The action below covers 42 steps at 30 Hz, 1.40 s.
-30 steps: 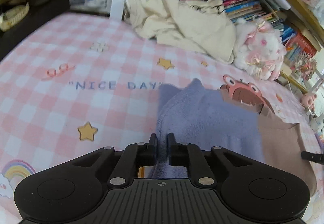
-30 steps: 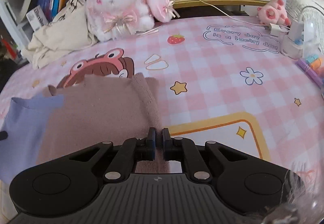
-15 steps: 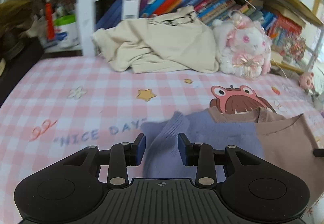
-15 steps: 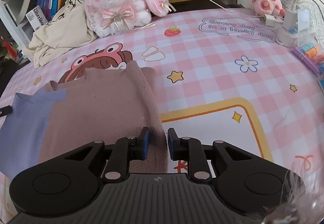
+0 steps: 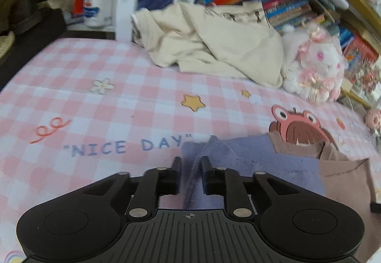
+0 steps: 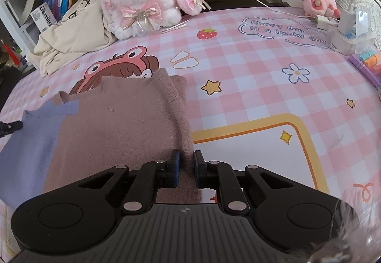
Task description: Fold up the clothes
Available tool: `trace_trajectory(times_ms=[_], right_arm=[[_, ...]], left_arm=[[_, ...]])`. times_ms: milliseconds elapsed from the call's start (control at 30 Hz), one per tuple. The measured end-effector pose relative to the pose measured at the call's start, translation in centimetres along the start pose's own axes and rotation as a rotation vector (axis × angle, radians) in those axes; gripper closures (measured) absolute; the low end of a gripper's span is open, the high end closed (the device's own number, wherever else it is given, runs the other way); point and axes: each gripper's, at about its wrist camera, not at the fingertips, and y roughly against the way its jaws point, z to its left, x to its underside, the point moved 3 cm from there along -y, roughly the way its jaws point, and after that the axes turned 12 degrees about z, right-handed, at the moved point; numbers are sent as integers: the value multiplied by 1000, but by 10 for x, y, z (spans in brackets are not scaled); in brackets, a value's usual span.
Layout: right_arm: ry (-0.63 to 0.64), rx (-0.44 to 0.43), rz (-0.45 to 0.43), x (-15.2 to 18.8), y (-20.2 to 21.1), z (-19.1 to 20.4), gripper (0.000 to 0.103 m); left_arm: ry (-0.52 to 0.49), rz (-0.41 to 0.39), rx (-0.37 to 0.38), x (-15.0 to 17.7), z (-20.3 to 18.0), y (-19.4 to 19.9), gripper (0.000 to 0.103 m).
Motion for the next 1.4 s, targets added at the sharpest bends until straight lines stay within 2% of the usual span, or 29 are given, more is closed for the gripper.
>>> trace_trajectory(times_ms=[67, 100, 133, 167, 300, 333, 400, 433, 500, 633, 867, 933, 1000, 1100, 1167, 1267, 1333, 1400], right_arm=[[1, -2, -6, 1, 4, 0, 82], [5, -15, -11, 2, 8, 1, 77], [10, -29, -16, 5, 12, 1, 65], [13, -42, -8, 7, 13, 2, 62], [28, -51, 36, 17, 10, 5, 62], [27, -51, 42, 19, 8, 5, 63], [22, -60, 51, 19, 6, 7, 73], [27, -63, 55, 18, 5, 9, 80], [37, -70, 63, 17, 2, 13, 83], [67, -85, 64, 8, -5, 27, 84], [139, -81, 55, -7, -20, 67, 84], [151, -71, 51, -9, -21, 72, 84], [157, -54, 41, -9, -21, 75, 79], [159, -37, 3, -4, -9, 75, 61], [164, -20, -29, 0, 2, 77, 56], [180, 8, -82, 10, 21, 83, 39], [190, 19, -111, 18, 32, 89, 34], [193, 22, -126, 27, 41, 97, 30]], left_arm=[[-1, -15, 16, 10, 1, 17, 61], [-1, -18, 29, 16, 2, 25, 44], [0, -13, 45, 24, 2, 30, 37], [3, -4, 60, 32, 1, 33, 37], [21, 62, 58, 56, 0, 27, 41], [35, 78, 55, 60, 0, 24, 50], [74, 98, 81, 65, 2, 20, 66], [93, 99, 89, 67, 3, 20, 70], [113, 97, 95, 68, 6, 19, 76], [149, 87, 91, 63, 22, 19, 77], [146, 70, 21, 41, 46, 16, 76], [145, 62, 7, 38, 49, 16, 73], [145, 45, -7, 38, 48, 20, 72], [143, 0, -50, 41, 43, 36, 63], [123, -31, -78, 45, 38, 52, 58], [68, -65, -90, 56, 27, 80, 39], [63, -97, -90, 63, 21, 97, 24], [79, -107, -76, 70, 18, 107, 19]])
